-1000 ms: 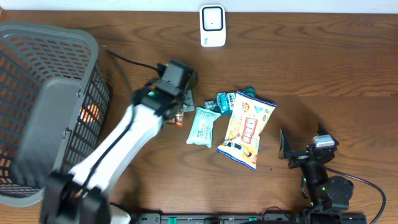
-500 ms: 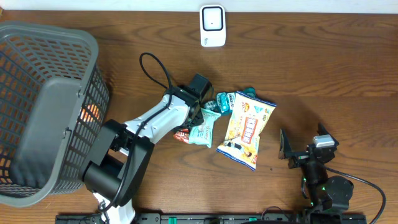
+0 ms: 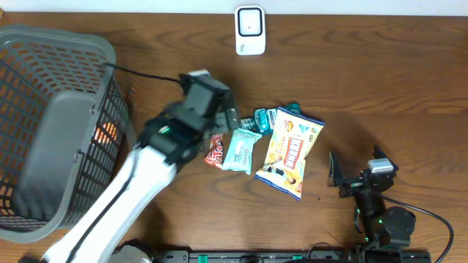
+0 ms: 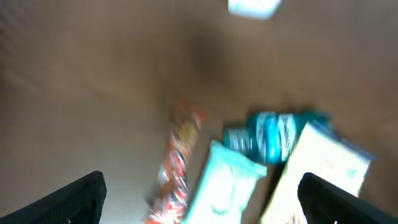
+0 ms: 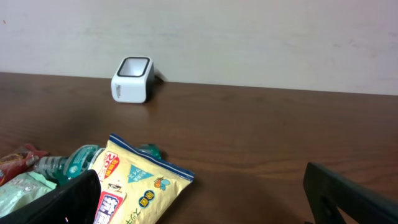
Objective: Scan the item barcode
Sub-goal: 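Grasp the red Top chocolate bar in the basket and carry it out, then reach the left gripper into the basket and grasp the Kleenex tissue pack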
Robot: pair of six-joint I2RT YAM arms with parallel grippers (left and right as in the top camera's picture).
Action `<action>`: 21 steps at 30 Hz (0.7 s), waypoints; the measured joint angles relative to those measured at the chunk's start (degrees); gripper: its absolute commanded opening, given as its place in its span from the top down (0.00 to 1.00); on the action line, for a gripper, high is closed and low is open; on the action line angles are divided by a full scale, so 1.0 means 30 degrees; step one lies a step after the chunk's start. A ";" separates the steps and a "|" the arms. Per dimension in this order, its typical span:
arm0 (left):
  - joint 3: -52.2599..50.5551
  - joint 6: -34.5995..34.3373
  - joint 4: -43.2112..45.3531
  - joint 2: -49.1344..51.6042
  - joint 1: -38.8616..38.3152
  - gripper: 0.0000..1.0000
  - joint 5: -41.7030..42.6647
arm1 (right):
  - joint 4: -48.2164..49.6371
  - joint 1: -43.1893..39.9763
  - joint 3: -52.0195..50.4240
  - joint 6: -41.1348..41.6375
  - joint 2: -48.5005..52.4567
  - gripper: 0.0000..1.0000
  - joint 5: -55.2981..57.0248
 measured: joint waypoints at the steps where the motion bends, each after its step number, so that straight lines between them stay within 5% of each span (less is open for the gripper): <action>1: 0.0087 0.0488 0.0153 -0.1100 0.0372 0.02 -0.0772 | 0.0000 0.0000 0.0000 0.0000 0.0000 0.01 0.0000; 11: 0.0204 0.1494 0.3519 -0.8021 0.8939 0.02 -0.4867 | 0.0000 0.0000 0.0000 0.0000 0.0000 0.01 -0.0007; 21: 0.0233 0.0219 0.2652 -0.6178 1.6342 0.02 -0.4656 | 0.0000 0.0000 0.0000 0.0000 0.0000 0.01 0.0000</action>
